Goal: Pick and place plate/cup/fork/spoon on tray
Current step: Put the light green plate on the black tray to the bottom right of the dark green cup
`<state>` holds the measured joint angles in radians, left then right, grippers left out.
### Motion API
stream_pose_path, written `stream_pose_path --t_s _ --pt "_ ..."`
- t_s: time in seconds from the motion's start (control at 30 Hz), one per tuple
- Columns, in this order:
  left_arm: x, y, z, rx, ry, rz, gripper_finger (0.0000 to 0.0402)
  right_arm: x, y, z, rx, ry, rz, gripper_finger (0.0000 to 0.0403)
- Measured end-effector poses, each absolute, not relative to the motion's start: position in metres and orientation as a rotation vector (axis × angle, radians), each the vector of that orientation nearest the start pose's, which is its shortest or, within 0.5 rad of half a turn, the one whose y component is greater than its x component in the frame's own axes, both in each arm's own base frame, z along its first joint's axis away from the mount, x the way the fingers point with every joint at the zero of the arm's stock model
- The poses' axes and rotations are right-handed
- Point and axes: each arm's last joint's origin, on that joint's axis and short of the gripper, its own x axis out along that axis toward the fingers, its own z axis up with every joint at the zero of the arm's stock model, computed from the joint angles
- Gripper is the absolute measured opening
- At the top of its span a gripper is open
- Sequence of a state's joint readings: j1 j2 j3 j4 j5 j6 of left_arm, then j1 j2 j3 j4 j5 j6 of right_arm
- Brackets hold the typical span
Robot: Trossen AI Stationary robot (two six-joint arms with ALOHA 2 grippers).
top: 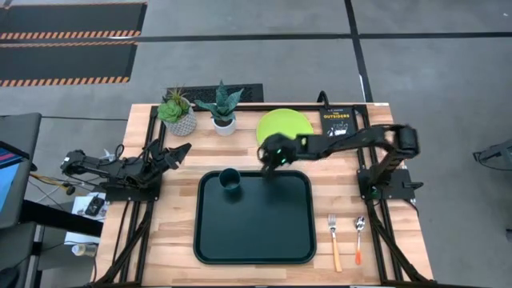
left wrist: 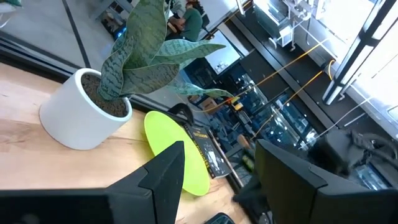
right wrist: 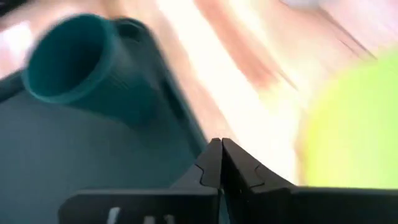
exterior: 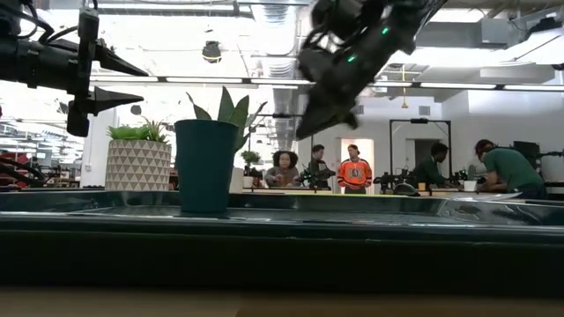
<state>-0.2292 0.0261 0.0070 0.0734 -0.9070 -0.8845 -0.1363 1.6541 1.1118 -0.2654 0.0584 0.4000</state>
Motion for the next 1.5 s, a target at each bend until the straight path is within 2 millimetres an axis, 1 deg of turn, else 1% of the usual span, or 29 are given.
stream_pose_path --t_s 0.1,0.2,0.27,0.33,0.43,0.53,0.63,0.73,0.83,0.97,1.07,1.1,1.17,1.23,1.3,1.43,1.47,1.5 --pt "0.091 0.002 0.17 -0.879 -0.343 0.612 0.0183 0.313 -0.067 0.243 0.522 0.828 -0.469 0.0064" --pt "0.091 0.002 0.17 -0.88 -0.344 0.612 0.0183 0.283 -0.084 0.257 0.646 0.872 -0.62 0.0114" --pt "0.091 0.002 0.17 -0.88 -0.343 0.612 0.0183 0.264 -0.092 0.261 0.711 0.912 -0.703 0.0155" --pt "0.091 0.002 0.17 -0.88 -0.343 0.611 0.0183 0.248 -0.1 0.258 0.763 0.954 -0.776 0.0198" --pt "0.091 0.002 0.17 -0.88 -0.343 0.611 0.0183 0.231 -0.11 0.239 0.867 0.986 -0.895 0.0252" --pt "0.091 0.002 0.17 -0.879 -0.343 0.611 0.0183 0.225 -0.119 0.214 0.936 0.948 -0.969 0.0281" --pt "0.091 0.002 0.17 -0.88 -0.343 0.611 0.0183 0.222 -0.125 0.184 1.03 0.904 -1.041 0.0287" --pt "0.091 0.002 0.17 -0.88 -0.343 0.611 0.0183 0.223 -0.133 0.159 1.113 0.826 -1.087 0.0286" --pt "0.091 0.002 0.17 -0.877 -0.343 0.611 0.0183 0.227 -0.141 0.144 1.164 0.779 -1.093 0.0286" --pt "0.091 0.002 0.17 -0.873 -0.341 0.612 0.0183 0.23 -0.148 0.129 1.197 0.783 -1.136 0.0286" --pt "0.091 0.002 0.17 -0.872 -0.341 0.612 0.0183 0.232 -0.149 0.126 1.22 0.786 -1.169 0.028" --pt "0.091 0.002 0.17 -0.872 -0.341 0.612 0.0183 0.232 -0.15 0.126 1.221 0.787 -1.184 0.0272" --pt "0.091 0.002 0.17 -0.872 -0.341 0.612 0.0183 0.232 -0.15 0.128 1.218 0.777 -1.195 0.0245" --pt "0.091 0.002 0.17 -0.871 -0.341 0.613 0.0183 0.23 -0.149 0.129 1.215 0.777 -1.199 0.0203" --pt "0.09 0.002 0.17 -0.868 -0.344 0.622 0.0183 0.229 -0.15 0.13 1.214 0.778 -1.203 0.0153" --pt "0.09 0.003 0.17 -0.866 -0.348 0.632 0.0183 0.233 -0.154 0.132 1.199 0.728 -1.186 0.0051" --pt "0.09 0.003 0.17 -0.866 -0.347 0.632 0.0183 0.234 -0.155 0.132 1.195 0.721 -1.168 0.003" --pt "0.09 0.003 0.17 -0.866 -0.347 0.632 0.0183 0.235 -0.155 0.133 1.186 0.721 -1.16 0.0018"
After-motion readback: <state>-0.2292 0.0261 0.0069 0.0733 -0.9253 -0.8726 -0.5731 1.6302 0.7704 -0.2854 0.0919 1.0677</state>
